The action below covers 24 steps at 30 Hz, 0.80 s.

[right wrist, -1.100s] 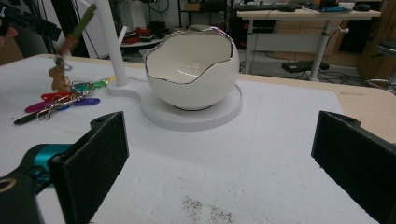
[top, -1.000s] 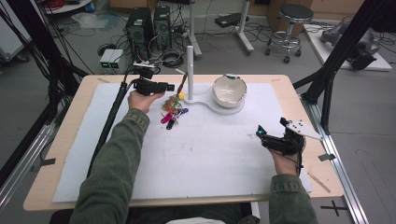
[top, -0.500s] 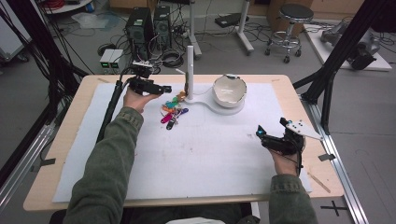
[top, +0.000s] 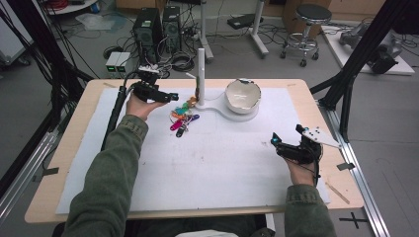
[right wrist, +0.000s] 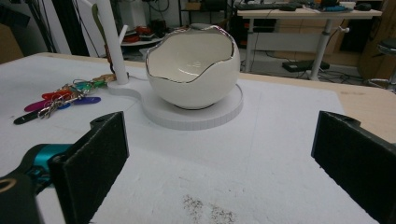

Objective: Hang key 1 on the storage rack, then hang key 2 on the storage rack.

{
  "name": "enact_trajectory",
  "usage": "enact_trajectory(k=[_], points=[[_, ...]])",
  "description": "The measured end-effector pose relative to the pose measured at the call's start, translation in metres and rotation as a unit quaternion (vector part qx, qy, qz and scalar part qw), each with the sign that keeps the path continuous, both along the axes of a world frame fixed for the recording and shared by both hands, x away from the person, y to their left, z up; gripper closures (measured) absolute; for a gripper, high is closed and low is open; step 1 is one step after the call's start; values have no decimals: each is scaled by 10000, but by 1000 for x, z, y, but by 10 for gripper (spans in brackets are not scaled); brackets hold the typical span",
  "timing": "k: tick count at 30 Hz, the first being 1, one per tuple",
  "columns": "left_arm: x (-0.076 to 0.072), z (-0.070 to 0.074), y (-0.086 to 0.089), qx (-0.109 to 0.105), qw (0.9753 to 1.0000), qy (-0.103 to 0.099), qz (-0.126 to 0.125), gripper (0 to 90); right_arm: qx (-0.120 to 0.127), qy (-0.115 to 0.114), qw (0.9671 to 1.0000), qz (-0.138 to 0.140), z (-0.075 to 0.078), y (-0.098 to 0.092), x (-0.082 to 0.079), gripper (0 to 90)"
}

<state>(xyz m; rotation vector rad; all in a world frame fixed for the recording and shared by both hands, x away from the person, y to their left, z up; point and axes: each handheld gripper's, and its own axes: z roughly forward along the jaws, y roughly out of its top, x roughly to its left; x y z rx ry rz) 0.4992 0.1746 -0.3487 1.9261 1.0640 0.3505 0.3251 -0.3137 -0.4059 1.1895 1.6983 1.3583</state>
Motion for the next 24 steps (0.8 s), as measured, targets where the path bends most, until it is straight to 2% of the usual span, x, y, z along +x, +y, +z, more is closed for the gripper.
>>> enact_trajectory(k=[6,12,24], points=[[-2,-5,-2,128,9998,116,-115,17,2,-24,10000,18,0,1,0,30],[-3,-11,-11,231,9992,166,-287,17,8,12,10000,30,0,2,1,30],[-2,-25,-25,424,9975,333,-462,18,24,-2,10000,3,0,0,0,30]])
